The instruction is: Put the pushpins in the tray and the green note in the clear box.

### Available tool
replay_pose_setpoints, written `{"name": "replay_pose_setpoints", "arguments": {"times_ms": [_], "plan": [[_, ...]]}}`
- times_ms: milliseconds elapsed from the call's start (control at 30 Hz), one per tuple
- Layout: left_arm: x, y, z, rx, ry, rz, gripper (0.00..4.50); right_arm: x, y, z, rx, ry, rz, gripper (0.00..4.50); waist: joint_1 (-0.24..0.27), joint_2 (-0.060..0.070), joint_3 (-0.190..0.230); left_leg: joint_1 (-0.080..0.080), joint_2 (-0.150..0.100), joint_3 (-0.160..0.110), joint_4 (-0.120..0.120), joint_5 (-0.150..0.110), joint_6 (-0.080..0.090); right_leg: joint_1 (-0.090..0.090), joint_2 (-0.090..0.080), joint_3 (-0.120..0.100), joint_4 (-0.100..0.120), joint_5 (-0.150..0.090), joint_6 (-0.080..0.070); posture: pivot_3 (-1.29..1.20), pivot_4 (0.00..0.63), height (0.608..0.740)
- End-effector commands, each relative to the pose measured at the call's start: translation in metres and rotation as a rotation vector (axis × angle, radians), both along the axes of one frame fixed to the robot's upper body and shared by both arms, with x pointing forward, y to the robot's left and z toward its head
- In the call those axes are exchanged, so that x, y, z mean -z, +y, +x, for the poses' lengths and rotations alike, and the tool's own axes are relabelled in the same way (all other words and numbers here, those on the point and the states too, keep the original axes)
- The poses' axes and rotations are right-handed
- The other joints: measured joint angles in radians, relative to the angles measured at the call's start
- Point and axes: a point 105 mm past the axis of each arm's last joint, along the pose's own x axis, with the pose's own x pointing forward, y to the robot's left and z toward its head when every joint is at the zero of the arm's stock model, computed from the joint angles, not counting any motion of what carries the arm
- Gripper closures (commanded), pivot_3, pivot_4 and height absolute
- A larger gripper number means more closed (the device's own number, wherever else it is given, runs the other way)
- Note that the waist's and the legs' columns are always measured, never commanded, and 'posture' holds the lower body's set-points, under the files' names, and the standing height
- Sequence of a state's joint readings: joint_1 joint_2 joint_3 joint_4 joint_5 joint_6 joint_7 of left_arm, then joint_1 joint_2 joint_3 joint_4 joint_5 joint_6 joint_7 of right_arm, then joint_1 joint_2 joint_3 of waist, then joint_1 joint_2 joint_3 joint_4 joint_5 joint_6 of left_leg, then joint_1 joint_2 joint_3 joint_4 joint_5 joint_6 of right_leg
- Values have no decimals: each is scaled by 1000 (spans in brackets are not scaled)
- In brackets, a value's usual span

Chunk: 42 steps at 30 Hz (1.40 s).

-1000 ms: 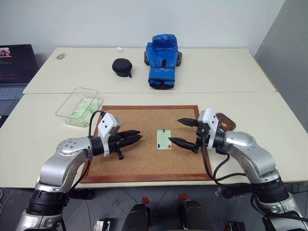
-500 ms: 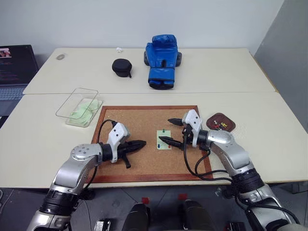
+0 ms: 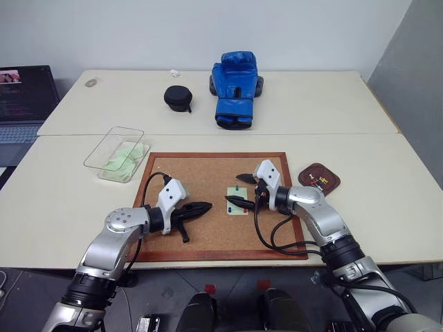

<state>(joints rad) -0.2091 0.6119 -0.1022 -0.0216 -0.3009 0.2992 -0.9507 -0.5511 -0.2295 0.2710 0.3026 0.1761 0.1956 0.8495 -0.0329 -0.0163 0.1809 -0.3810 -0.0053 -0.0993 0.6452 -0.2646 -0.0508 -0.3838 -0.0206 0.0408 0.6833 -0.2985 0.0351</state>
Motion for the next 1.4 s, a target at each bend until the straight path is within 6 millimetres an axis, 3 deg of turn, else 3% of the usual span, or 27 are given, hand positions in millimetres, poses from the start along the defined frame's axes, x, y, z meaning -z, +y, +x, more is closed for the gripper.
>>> {"name": "replay_pose_setpoints", "arguments": {"times_ms": [33, 333, 467, 533, 867, 1033, 1400], "plan": [[19, 4, -9, 9, 75, 50, 4500, -13, 4, 4, -18, -60, 12, 1333, 0, 0, 0, 0, 0, 0, 0, 0, 0, 0, 0, 0, 0, 0, 0, 0, 150, 740], [18, 1, -8, 9, 71, 50, 4500, -7, 3, 13, 7, -80, -21, 3155, -2, 0, 0, 0, 0, 0, 0, 0, 0, 0, 0, 0, 0, 0, 0, 0, 150, 740], [17, 3, -8, 4, 70, 53, 4500, -6, 4, 16, 15, -85, -30, 4198, -2, 0, 0, 0, 0, 0, 0, 0, 0, 0, 0, 0, 0, 0, 0, 0, 150, 740], [18, 2, -8, 3, 71, 53, 4500, -7, 5, 16, 7, -86, -25, 4481, -2, 0, 0, 0, 0, 0, 0, 0, 0, 0, 0, 0, 0, 0, 0, 0, 150, 740], [19, 1, -7, -3, 84, 49, 4500, -24, 5, 5, -72, -128, 51, 4481, -1, 0, 0, 0, 0, 0, 0, 0, 0, 0, 0, 0, 1, 0, 0, 0, 150, 740], [20, 1, -7, -2, 86, 52, 4500, -23, 5, -1, -110, -154, 36, 4481, -1, 0, 0, 0, 0, 0, 0, 0, 0, 0, 0, 0, 0, 0, 0, 0, 150, 740], [19, 2, -5, -4, 86, 57, 4500, -35, -1, -1, -94, -166, 103, 4481, 0, 0, 0, 0, 0, 0, 0, 0, 0, 0, 0, 0, 0, 0, 0, 0, 150, 740]]}}
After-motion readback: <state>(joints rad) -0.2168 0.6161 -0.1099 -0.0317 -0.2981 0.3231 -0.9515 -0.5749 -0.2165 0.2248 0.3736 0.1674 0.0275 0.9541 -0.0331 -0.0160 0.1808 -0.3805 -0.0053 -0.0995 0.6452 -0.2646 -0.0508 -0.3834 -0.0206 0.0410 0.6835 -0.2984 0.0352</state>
